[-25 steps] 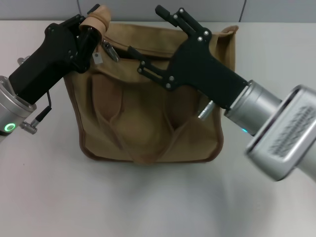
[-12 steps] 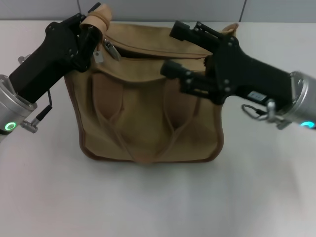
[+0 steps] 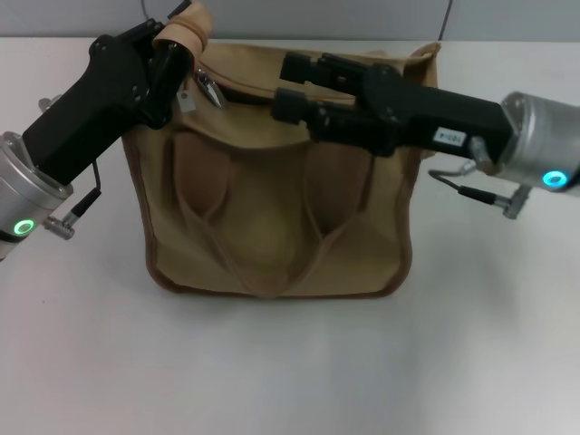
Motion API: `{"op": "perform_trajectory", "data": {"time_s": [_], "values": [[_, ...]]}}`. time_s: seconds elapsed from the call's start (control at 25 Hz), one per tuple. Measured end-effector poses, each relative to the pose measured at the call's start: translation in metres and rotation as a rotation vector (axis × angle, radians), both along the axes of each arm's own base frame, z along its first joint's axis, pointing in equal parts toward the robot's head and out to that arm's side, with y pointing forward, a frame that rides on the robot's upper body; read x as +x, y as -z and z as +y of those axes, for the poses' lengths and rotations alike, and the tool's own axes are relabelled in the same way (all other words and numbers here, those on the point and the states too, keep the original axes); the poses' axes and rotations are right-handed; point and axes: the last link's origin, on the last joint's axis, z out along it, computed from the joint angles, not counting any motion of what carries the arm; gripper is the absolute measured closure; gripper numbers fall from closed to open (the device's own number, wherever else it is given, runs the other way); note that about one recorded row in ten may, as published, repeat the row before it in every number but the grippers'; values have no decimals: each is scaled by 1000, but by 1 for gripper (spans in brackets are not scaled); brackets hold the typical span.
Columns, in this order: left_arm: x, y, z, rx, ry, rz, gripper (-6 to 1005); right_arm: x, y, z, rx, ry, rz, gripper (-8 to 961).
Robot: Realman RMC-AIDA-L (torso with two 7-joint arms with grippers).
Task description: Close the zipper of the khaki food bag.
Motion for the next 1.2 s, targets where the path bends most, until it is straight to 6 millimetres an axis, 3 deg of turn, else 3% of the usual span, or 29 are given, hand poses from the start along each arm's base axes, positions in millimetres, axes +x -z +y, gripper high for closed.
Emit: {"op": "perform_trajectory", "data": {"time_s": [0.4, 1.2], "values": [[3, 2, 1, -7, 5, -5, 980, -15, 23, 12, -24, 8, -105, 185], [10, 3, 8, -8, 22, 2, 980, -25, 36, 22, -5, 21, -153, 184]]}}
